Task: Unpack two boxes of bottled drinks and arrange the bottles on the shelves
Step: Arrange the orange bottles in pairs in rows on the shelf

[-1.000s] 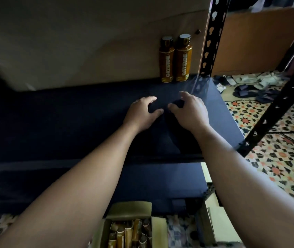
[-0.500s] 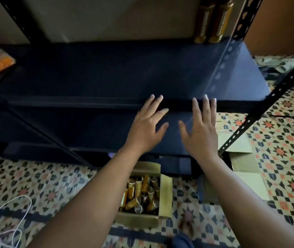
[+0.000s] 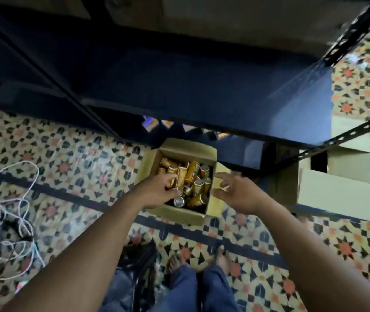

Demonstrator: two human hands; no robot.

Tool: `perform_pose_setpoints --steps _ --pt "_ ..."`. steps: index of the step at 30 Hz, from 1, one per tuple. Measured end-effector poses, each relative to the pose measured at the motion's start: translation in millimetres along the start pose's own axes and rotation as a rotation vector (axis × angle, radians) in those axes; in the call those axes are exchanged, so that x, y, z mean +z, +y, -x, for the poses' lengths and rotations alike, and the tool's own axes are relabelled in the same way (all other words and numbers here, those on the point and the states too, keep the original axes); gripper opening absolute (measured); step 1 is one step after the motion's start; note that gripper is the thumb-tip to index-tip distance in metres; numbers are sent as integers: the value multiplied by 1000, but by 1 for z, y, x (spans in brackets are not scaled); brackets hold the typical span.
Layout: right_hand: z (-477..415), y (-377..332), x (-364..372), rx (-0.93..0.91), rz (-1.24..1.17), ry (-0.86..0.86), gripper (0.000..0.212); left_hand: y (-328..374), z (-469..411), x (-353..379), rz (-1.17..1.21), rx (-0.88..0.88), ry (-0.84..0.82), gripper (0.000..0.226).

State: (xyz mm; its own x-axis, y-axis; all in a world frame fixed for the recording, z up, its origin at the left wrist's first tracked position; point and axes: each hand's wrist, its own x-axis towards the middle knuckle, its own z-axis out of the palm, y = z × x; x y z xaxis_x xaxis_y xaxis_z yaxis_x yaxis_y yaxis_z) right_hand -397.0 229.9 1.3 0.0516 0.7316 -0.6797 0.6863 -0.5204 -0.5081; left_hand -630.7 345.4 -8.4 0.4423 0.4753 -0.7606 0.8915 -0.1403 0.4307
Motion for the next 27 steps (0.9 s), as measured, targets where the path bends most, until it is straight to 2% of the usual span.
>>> perform_pose_setpoints --steps 4,8,16,21,23,27 --pt "-61 39 60 -7 -4 -76 60 -51 -55 52 55 -83 -21 71" --pt "-121 76 114 25 -48 -33 56 -97 -117 98 108 -126 4 68" --pt "-214 119 194 147 -365 184 55 -153 -230 161 164 -75 153 63" --pt "-277 126 234 216 -581 358 43 -165 -299 176 136 -11 256 63" --pt "-300 129 245 249 -607 420 46 -168 -326 182 123 3 272 65" --pt "-338 141 259 296 -524 427 49 -166 -365 191 74 24 258 71"
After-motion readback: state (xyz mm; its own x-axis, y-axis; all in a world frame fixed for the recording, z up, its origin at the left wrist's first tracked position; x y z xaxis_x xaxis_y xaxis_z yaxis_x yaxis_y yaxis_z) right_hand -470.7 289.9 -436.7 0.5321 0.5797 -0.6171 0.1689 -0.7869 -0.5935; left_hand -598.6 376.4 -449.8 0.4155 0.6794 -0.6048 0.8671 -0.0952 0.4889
